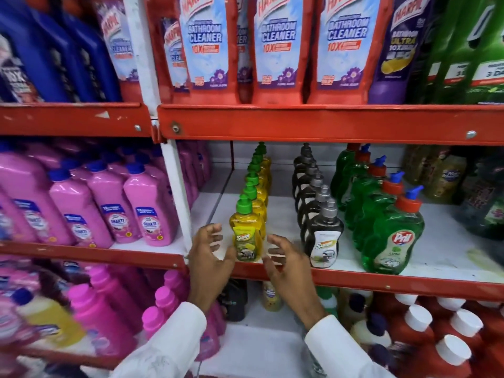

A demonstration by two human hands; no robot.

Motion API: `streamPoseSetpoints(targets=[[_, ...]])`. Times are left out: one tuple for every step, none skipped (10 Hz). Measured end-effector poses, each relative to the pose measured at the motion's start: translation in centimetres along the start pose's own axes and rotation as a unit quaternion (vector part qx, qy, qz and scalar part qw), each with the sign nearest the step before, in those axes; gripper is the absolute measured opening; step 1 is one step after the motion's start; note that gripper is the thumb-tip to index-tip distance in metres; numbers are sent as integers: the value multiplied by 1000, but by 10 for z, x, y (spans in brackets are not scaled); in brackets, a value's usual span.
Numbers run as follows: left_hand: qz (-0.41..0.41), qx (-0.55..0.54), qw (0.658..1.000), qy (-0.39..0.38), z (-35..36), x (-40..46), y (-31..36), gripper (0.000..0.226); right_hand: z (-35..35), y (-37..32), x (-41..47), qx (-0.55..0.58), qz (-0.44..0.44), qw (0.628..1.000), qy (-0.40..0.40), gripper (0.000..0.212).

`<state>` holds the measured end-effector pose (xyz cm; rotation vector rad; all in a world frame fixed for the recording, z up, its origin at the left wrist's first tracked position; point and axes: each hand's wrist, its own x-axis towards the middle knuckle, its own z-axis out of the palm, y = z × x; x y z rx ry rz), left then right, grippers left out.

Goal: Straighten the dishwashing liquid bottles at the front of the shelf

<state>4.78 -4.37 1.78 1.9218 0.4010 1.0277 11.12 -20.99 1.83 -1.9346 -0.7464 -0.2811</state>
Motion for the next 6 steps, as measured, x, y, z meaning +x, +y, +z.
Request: streamPoseSetpoints(targets=[[5,56,988,-142,-2,11,-12,48,13,-2,15,-2,22,998,-56,46],[33,54,983,-174,-1,15,-20,41,15,2,23,-31,31,996,-78,43],[40,41,983,-175,-1,17,-25,40,14,4,24,-24,53,995,-77,39],[51,33,983,-176,1,18,-31,39,16,7,22,-21,56,996,-69,37],[44,21,982,-181,0,19,-30,40,16,4,24,-25,67,995,-73,37],[38,16,986,-162,1,17,-26,52,13,0,19,7,83,996,-39,42]])
